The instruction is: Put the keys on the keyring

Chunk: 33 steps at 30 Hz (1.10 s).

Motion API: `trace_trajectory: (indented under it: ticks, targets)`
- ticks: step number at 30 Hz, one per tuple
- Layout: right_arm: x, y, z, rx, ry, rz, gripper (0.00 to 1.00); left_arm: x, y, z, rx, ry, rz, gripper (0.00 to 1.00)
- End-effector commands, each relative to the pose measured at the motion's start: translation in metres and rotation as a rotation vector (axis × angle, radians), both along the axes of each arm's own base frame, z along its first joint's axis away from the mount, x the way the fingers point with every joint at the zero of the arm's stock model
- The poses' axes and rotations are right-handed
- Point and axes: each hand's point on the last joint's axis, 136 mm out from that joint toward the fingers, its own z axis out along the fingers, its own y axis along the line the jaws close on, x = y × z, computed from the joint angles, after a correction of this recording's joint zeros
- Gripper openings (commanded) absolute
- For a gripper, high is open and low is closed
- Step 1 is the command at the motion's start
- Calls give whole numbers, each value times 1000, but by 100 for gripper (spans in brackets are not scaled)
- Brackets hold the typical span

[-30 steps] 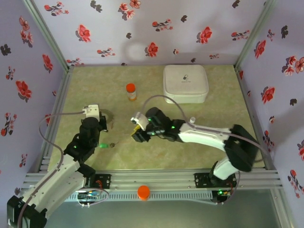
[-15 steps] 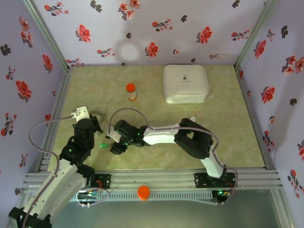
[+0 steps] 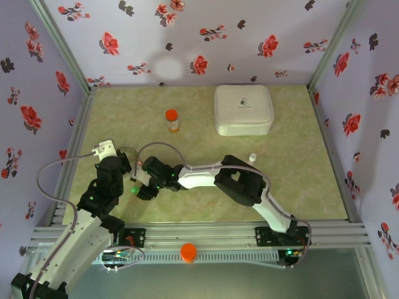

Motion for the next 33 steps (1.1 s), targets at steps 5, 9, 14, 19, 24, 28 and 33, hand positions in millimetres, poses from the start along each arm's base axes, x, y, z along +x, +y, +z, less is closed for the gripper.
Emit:
trace_trajectory:
  ticks: [5, 9, 14, 19, 24, 28, 33]
  targets:
    - [-5, -8, -18, -98, -60, 36, 38, -1, 3, 20, -34, -55, 13, 0]
    - [-7, -27, -22, -134, -77, 35, 27, 1, -1, 20, -31, -48, -11, 0]
    - [-14, -65, -23, -188, -87, 1, 13, 3, -12, 21, -14, -25, -77, 0]
    - [-21, -118, -29, -267, -92, -52, 11, 5, -29, 26, -37, -54, -177, 0]
    - [-31, -170, -27, -311, -32, -149, 11, 6, -47, 34, -53, -95, -281, 0]
    - [-34, -198, -18, -275, 28, -287, 10, 6, -63, 40, -43, -115, -381, 0]
    - [-23, -231, -5, -219, 137, -510, 5, 1, -99, 51, -64, -149, -587, 0]
